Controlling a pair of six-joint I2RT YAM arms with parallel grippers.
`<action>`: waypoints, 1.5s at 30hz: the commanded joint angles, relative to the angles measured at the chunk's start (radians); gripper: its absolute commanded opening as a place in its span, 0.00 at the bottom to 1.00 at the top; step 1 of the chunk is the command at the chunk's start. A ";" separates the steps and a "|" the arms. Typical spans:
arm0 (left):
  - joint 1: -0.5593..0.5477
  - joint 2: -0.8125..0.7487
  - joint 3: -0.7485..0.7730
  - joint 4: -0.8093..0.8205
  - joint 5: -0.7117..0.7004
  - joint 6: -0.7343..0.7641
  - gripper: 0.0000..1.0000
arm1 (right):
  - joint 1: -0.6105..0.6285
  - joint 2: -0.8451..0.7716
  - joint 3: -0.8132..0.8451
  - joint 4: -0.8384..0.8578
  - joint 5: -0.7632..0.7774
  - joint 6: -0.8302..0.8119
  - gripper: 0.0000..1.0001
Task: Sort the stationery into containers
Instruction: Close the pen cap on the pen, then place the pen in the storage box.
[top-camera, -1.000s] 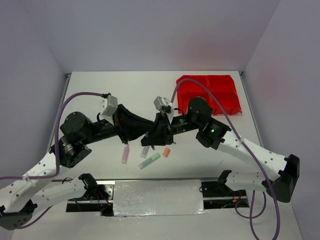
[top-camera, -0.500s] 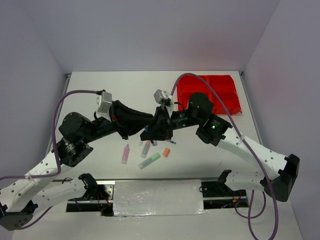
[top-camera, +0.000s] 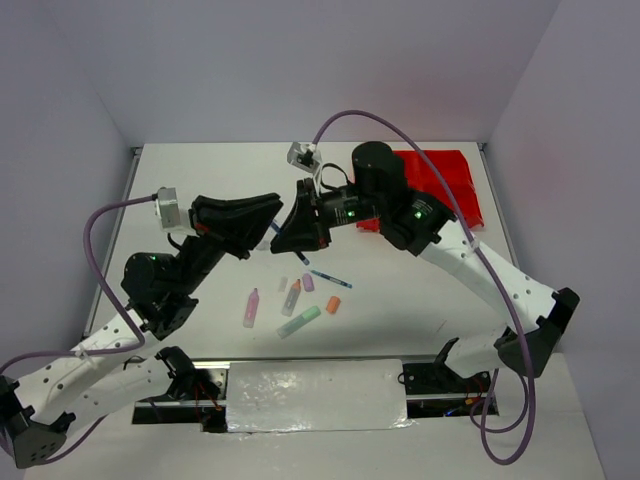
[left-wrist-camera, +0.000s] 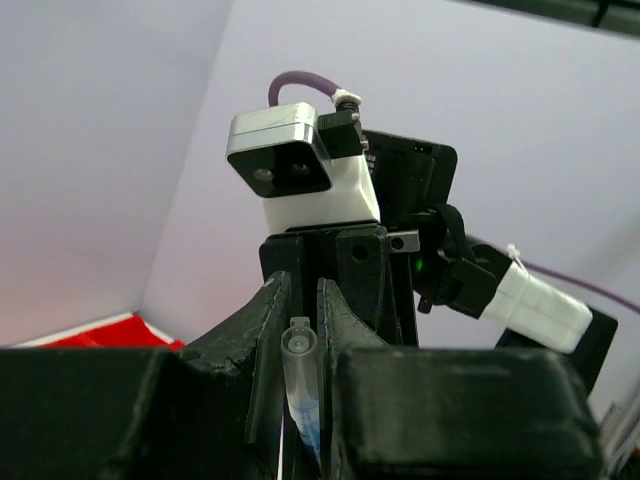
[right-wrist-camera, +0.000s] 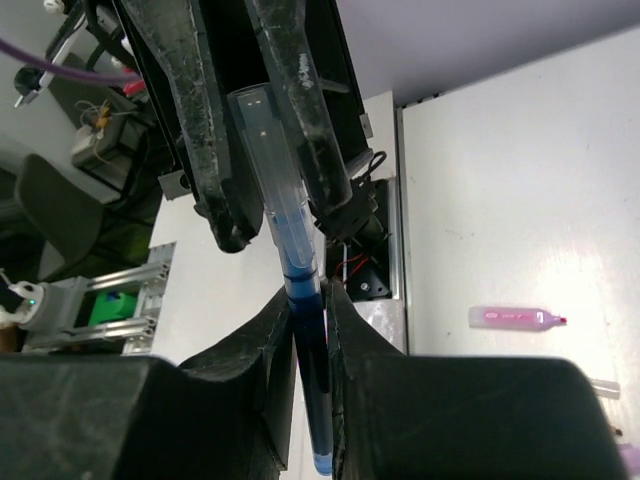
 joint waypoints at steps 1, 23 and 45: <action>-0.061 0.072 -0.196 -0.386 0.352 -0.014 0.00 | -0.067 0.005 0.267 0.471 0.235 0.136 0.00; -0.060 0.163 0.756 -1.080 -0.800 0.057 0.99 | -0.228 -0.057 -0.705 0.670 0.144 0.074 0.00; -0.060 -0.131 0.298 -1.406 -0.627 0.024 0.99 | -0.902 0.120 -0.437 0.127 1.156 0.662 0.00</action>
